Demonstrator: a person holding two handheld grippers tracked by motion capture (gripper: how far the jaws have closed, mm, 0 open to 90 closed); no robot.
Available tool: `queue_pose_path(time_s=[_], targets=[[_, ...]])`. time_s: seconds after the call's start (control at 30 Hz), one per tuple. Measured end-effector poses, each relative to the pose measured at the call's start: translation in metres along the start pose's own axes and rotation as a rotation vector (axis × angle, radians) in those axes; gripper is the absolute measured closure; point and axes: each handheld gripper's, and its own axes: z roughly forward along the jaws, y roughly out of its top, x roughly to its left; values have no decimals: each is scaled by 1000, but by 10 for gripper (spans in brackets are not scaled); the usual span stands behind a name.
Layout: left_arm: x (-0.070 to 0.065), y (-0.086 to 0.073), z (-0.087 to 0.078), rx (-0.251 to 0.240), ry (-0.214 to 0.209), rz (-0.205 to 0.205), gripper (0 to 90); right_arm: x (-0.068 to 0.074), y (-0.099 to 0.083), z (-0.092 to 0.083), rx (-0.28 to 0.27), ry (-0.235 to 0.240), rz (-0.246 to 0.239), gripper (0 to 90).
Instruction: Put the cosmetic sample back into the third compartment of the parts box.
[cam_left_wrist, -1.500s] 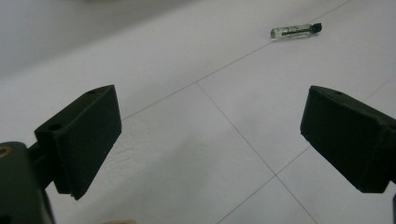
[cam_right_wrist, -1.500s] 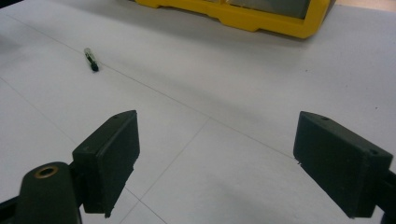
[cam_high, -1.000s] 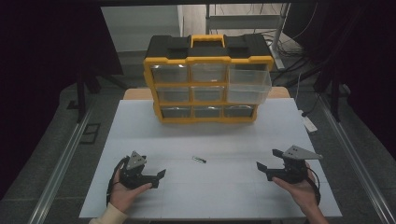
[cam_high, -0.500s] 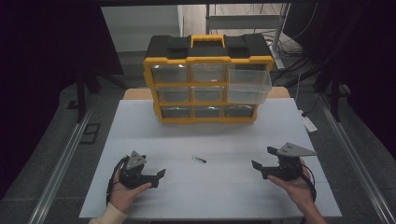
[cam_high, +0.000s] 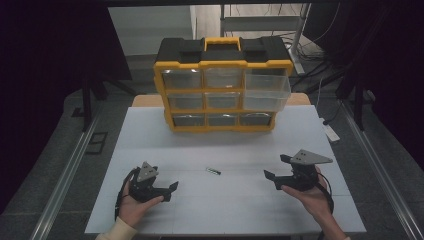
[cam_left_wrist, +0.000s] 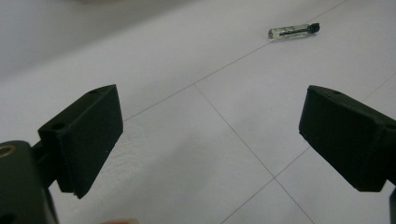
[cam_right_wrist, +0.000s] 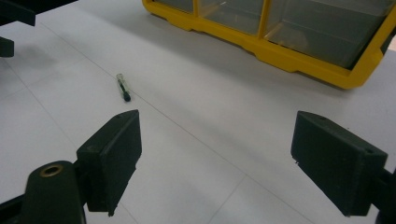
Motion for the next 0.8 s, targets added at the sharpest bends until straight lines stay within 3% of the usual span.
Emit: queue_pose_path(time_s=[0.8], targets=[[-1,1,1,3,-5,6,69,15,21,26,16,41,-39,173]])
